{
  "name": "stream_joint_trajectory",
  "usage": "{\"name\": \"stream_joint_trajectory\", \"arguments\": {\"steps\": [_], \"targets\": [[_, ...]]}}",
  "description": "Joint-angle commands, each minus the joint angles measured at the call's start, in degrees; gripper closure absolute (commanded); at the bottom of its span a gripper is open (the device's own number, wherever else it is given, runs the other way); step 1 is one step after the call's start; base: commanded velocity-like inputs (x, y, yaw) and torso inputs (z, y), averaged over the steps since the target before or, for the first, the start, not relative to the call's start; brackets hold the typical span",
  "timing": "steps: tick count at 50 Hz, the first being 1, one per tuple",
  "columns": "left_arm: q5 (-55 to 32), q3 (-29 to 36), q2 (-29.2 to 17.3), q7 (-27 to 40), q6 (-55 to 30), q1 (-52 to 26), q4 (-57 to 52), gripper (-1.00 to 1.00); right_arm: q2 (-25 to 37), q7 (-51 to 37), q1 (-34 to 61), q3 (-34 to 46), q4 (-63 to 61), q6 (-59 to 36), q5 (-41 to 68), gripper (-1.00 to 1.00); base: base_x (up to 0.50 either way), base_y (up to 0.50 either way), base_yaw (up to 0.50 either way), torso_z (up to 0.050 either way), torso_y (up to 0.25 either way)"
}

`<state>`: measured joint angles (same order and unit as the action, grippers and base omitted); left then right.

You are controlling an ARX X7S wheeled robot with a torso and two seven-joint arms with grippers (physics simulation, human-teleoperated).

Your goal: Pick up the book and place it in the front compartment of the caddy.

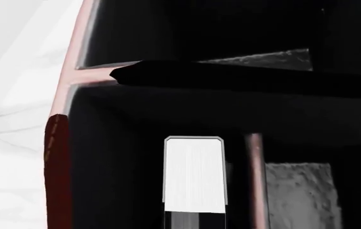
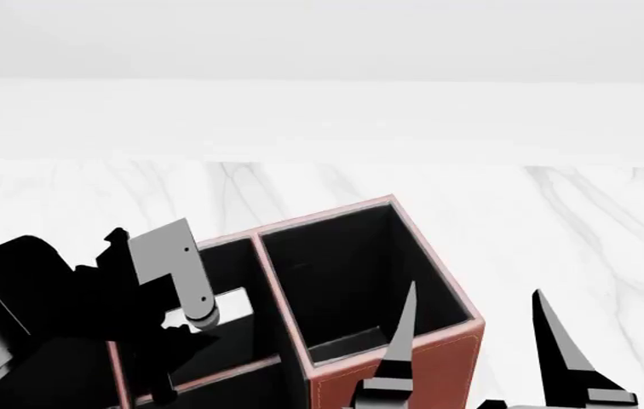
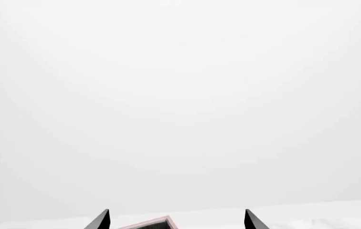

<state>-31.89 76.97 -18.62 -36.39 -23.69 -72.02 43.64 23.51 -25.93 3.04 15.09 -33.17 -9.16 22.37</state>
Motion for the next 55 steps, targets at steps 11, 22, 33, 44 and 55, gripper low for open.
{"name": "stream_joint_trajectory", "arguments": {"steps": [11, 22, 33, 44, 55], "targets": [[2.2, -1.4, 2.8, 1.0, 5.7, 2.1, 7.1, 1.00, 0.0, 0.0, 0.2, 0.5, 1.0, 0.5, -0.3, -1.00, 0.00, 0.00, 0.00, 0.000, 0.000], [2.5, -1.5, 4.3, 1.0, 6.3, 2.0, 10.5, 1.00, 0.0, 0.0, 0.2, 0.6, 1.4, 0.8, -0.1, -1.00, 0.00, 0.00, 0.00, 0.000, 0.000], [3.0, -1.5, 5.2, 0.8, 7.4, 2.3, 13.2, -1.00, 0.0, 0.1, 0.2, 0.8, 1.7, 1.1, -0.1, -1.00, 0.01, 0.00, 0.00, 0.000, 0.000], [2.9, -1.4, 5.0, 0.6, 6.7, 2.5, 12.5, -1.00, 0.1, -0.2, 0.2, 1.0, 1.4, 0.7, 0.1, -1.00, 0.01, 0.00, -0.01, 0.000, 0.000], [2.8, -1.6, 4.9, 1.0, 6.9, 3.0, 12.6, -1.00, 0.0, -0.1, 0.3, 1.3, 2.0, 1.2, -0.1, -1.00, 0.01, 0.00, -0.01, 0.000, 0.000]]}}
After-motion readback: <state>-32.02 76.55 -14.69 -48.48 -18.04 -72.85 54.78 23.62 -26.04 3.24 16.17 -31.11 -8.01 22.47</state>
